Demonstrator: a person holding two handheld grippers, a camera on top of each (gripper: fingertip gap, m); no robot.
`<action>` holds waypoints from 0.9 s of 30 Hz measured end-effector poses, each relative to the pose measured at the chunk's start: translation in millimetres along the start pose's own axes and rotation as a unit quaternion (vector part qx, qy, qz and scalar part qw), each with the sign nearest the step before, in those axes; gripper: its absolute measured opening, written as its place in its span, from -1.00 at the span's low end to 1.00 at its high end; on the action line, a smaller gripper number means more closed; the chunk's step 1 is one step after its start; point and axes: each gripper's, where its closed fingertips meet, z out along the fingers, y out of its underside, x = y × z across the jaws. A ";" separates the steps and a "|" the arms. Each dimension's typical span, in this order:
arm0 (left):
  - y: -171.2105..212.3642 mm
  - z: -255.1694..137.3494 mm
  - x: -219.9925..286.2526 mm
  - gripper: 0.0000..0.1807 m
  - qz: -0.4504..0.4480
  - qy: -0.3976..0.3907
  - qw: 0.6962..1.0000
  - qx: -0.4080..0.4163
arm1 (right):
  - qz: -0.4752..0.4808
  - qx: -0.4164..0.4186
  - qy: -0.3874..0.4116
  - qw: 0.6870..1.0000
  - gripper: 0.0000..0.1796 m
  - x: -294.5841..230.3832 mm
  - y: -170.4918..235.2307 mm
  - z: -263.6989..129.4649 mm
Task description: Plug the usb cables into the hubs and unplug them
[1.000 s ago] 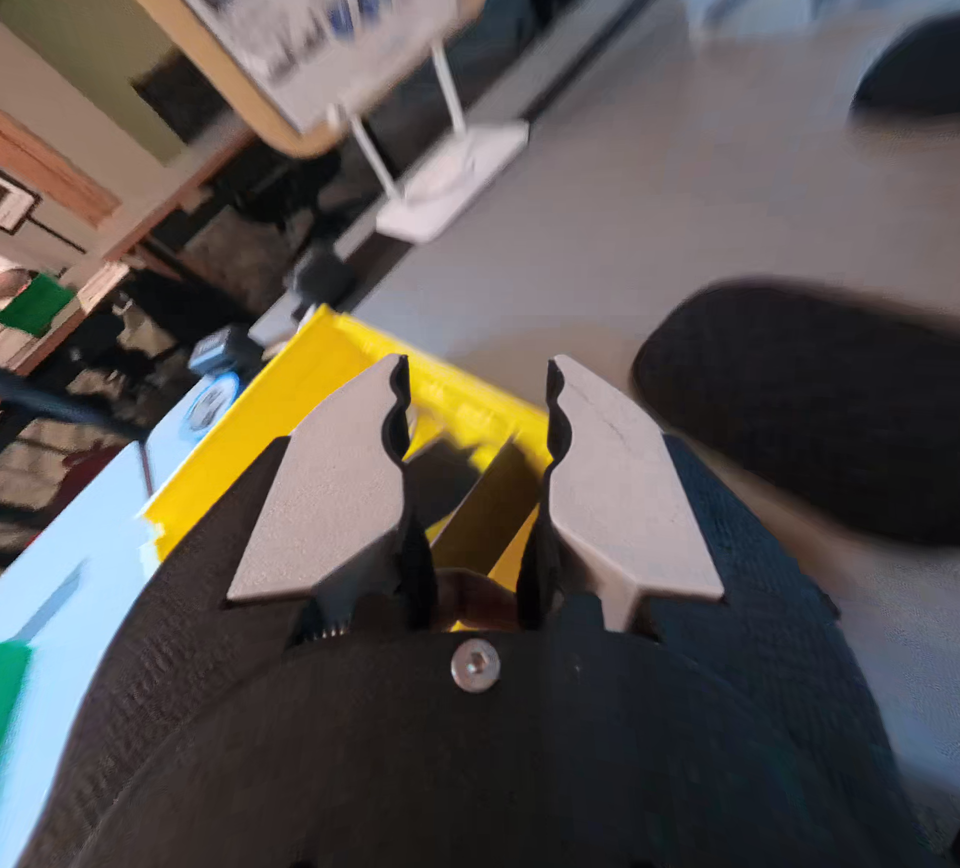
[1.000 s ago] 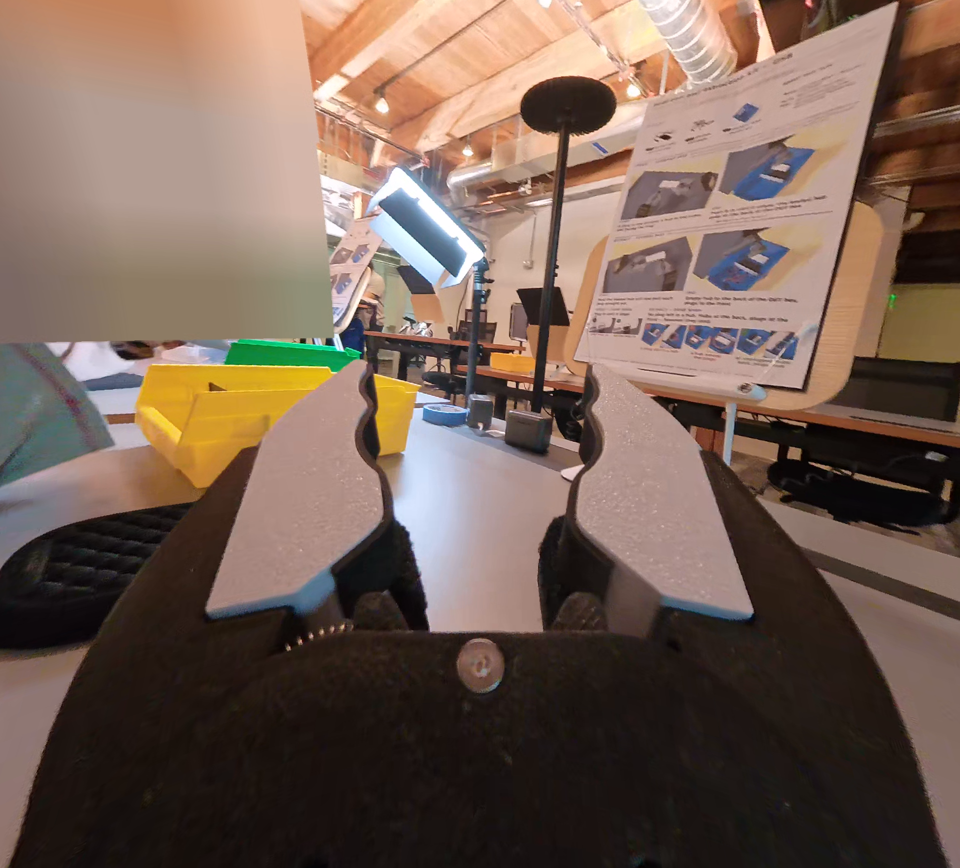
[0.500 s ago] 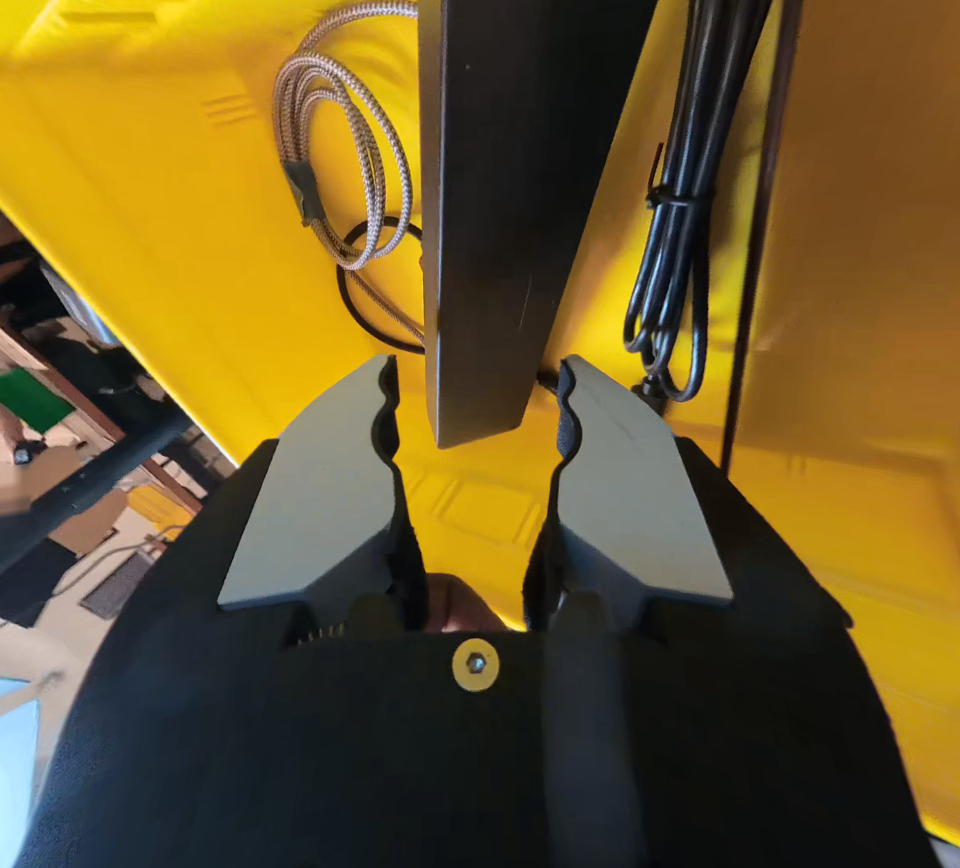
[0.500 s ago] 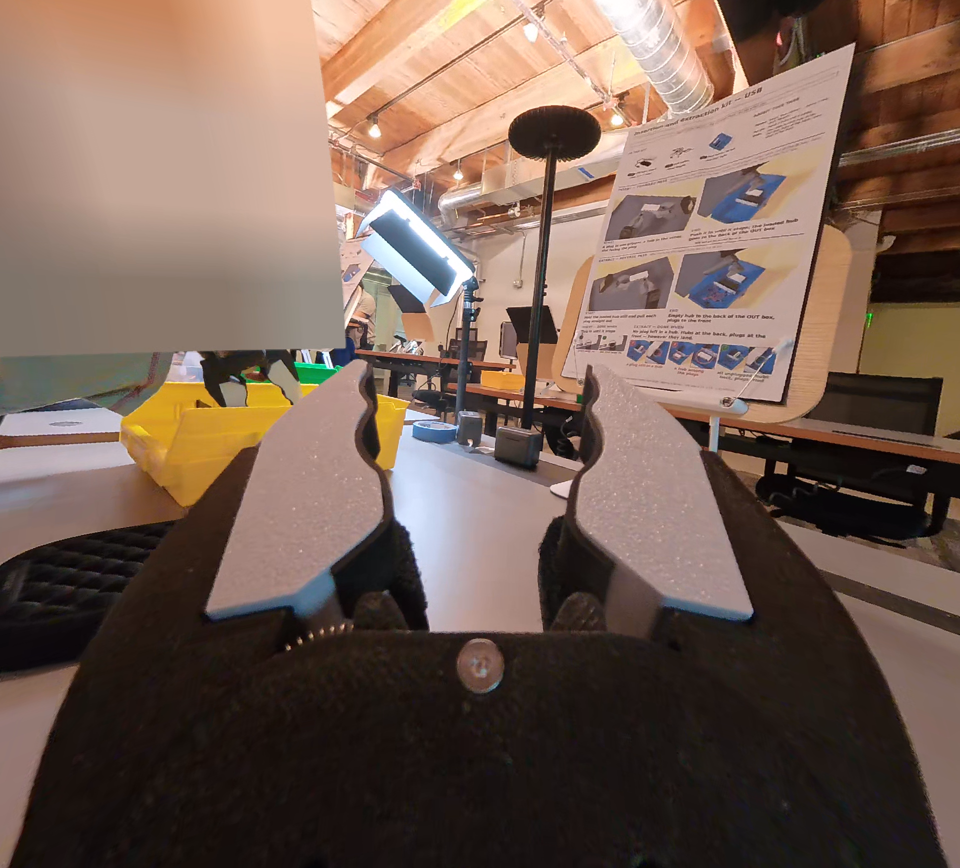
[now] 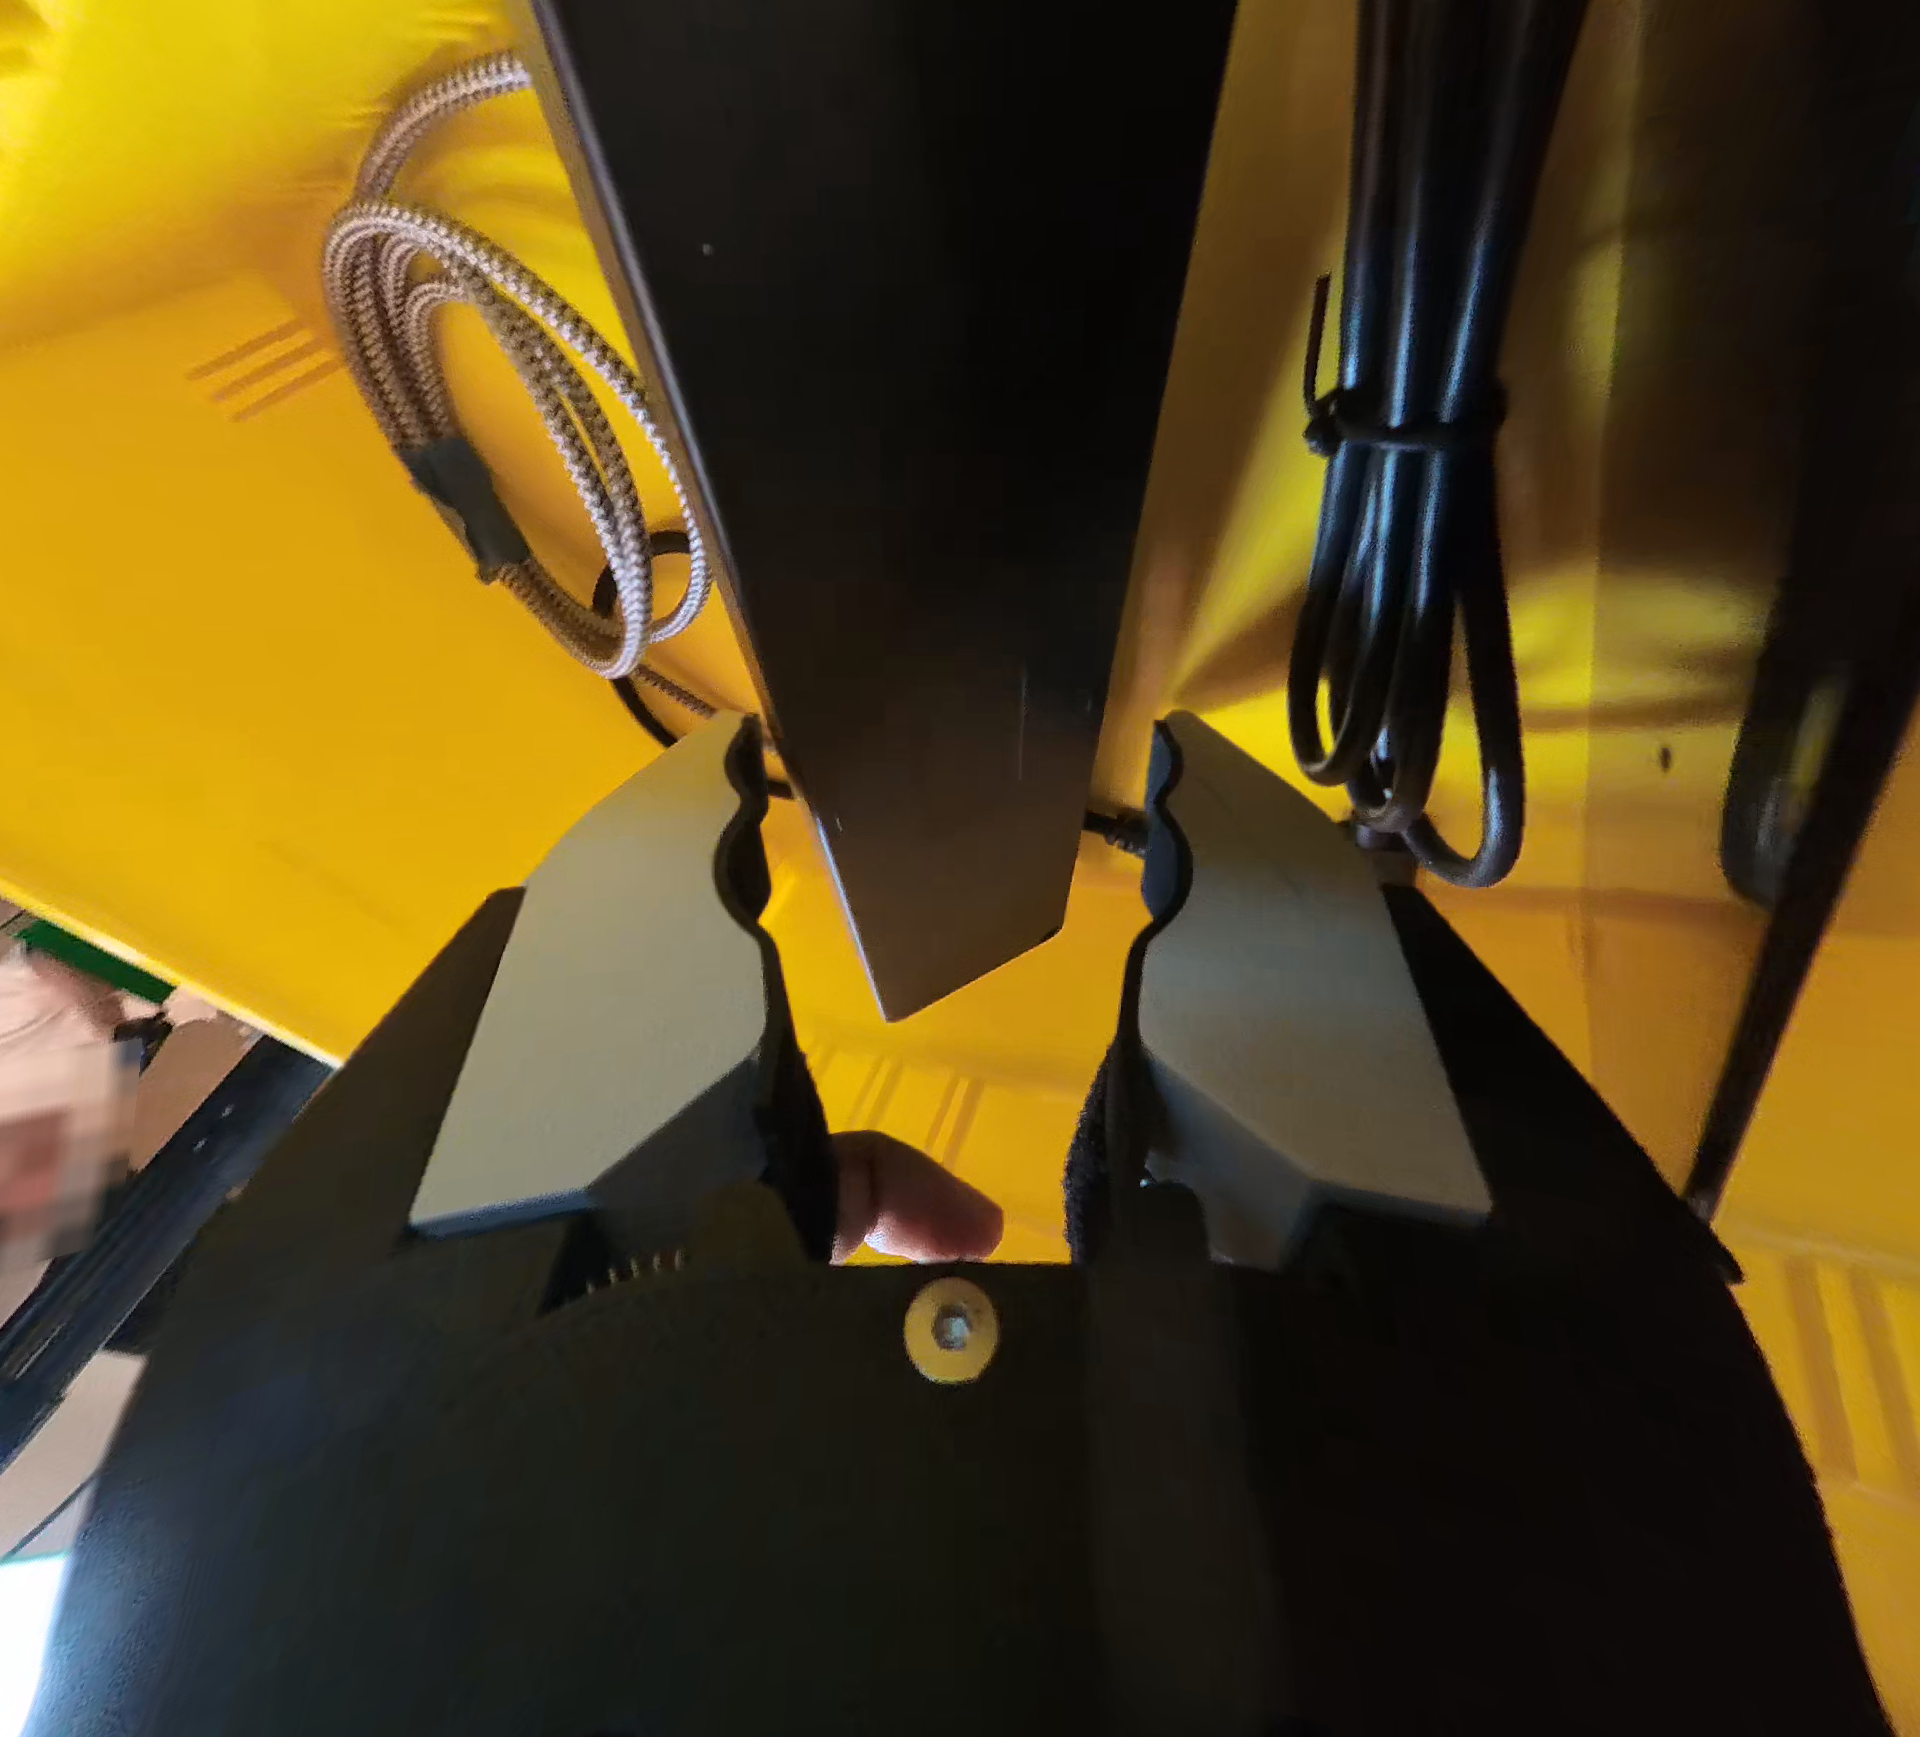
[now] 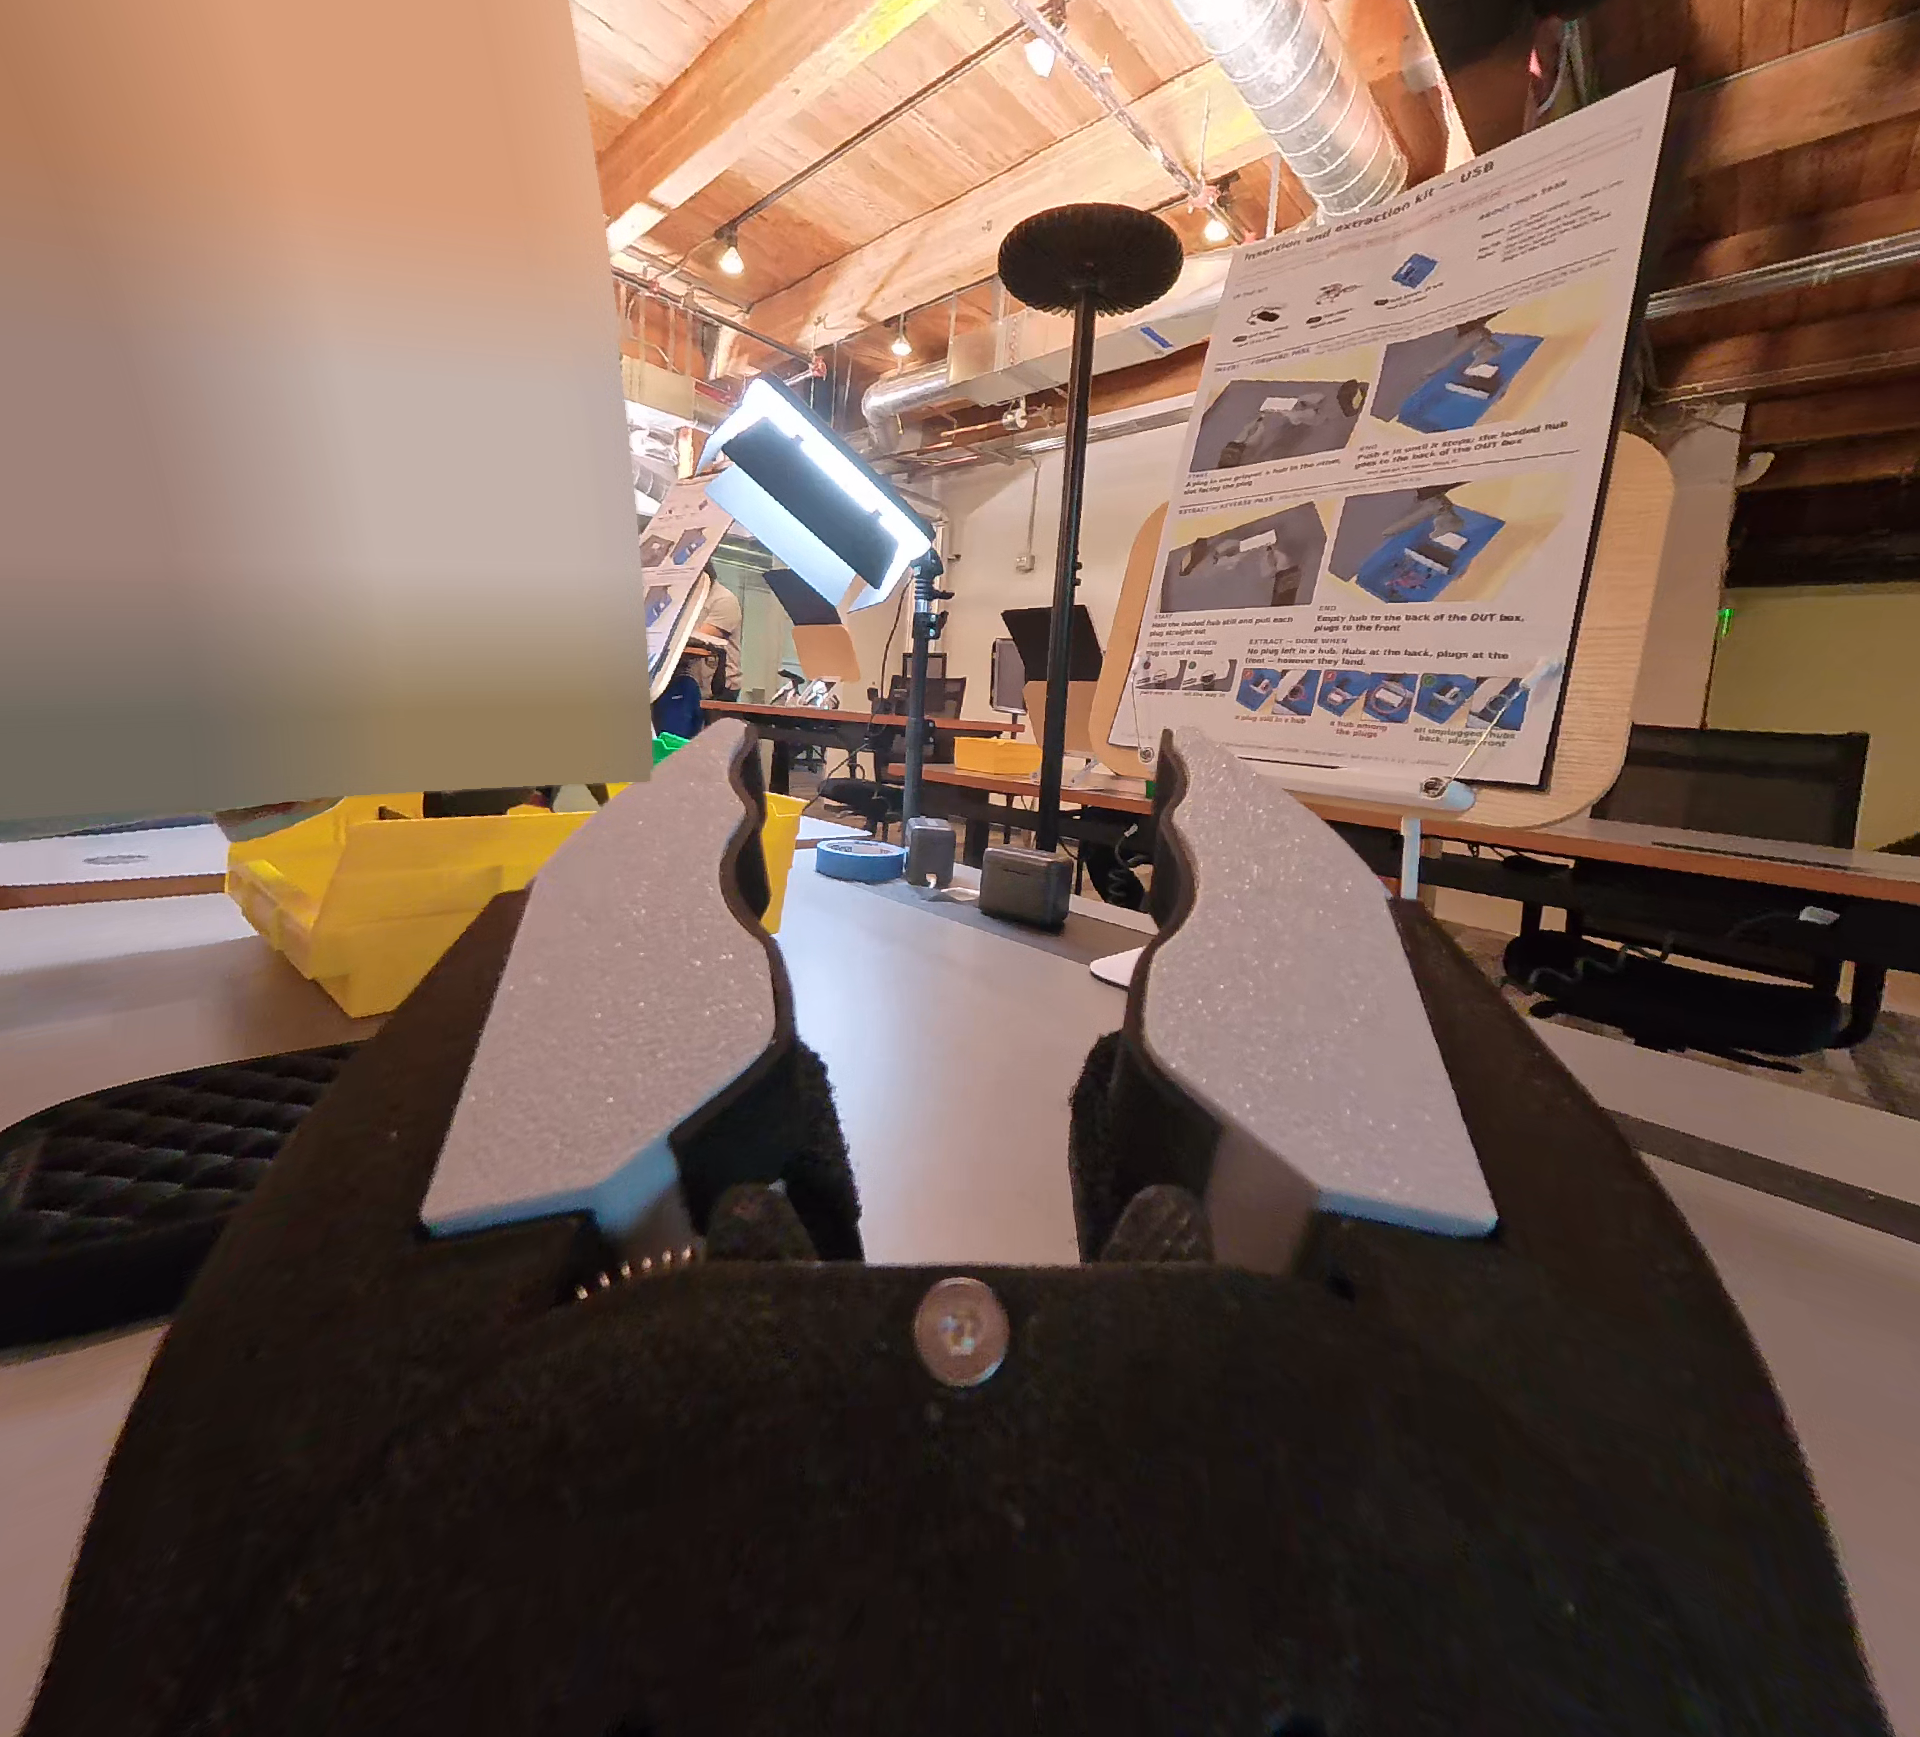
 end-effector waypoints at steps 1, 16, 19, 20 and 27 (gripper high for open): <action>-1.3 1.7 0.5 -0.28 0.001 0.004 1.000 0.002 | -0.003 0.000 0.001 1.000 -0.20 0.3 -0.4 -0.1; 5.3 -57.8 -27.9 -0.36 -0.111 -0.168 0.978 0.048 | 0.030 0.019 0.007 0.999 -0.26 5.3 -5.0 -1.7; 7.4 -87.7 -35.3 -0.36 -0.152 -0.224 0.960 0.075 | 0.037 0.020 0.007 0.999 -0.27 5.9 -4.8 -2.8; 8.3 -96.3 -37.1 -0.36 -0.164 -0.239 0.953 0.085 | 0.039 0.021 0.006 0.999 -0.27 6.2 -4.7 -3.0; 15.6 -153.5 -58.9 -0.36 -0.248 -0.350 0.890 0.155 | 0.044 0.022 0.007 0.999 -0.28 7.0 -4.9 -2.8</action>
